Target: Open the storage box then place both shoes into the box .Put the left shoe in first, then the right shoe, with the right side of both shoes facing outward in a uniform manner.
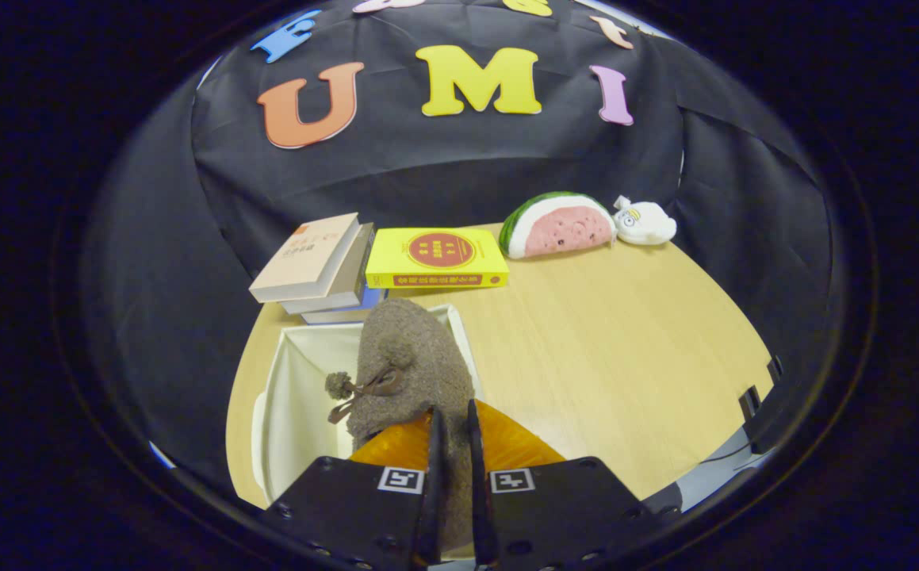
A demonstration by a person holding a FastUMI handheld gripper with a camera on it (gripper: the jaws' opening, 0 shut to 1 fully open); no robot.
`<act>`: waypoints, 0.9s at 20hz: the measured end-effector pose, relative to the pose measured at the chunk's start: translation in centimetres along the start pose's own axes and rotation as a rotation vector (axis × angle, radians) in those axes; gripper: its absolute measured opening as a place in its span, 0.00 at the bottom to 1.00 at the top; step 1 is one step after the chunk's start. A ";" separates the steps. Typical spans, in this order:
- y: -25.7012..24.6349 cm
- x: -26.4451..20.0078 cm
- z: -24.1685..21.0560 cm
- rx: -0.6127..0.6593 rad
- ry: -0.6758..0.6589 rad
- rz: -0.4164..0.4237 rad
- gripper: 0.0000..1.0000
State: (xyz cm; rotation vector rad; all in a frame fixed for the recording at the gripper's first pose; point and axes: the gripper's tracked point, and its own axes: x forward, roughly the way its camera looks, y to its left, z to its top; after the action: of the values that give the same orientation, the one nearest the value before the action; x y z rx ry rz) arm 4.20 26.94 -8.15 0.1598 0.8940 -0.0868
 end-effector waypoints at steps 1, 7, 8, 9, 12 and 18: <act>0.0 -0.1 -0.7 -0.002 0.024 0.006 0.24; 0.8 -2.2 -1.9 -0.008 0.044 0.124 0.56; 0.8 -3.0 -1.2 -0.007 0.026 0.146 0.70; 0.4 -3.9 -0.6 -0.005 -0.001 0.159 0.84; -1.3 -6.4 2.0 -0.031 -0.128 0.182 0.96; -7.5 -11.5 5.4 -0.037 -0.391 0.220 0.96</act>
State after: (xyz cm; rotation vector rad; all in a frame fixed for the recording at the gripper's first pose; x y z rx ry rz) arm 0.06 18.71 3.39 0.1976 0.4840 0.1010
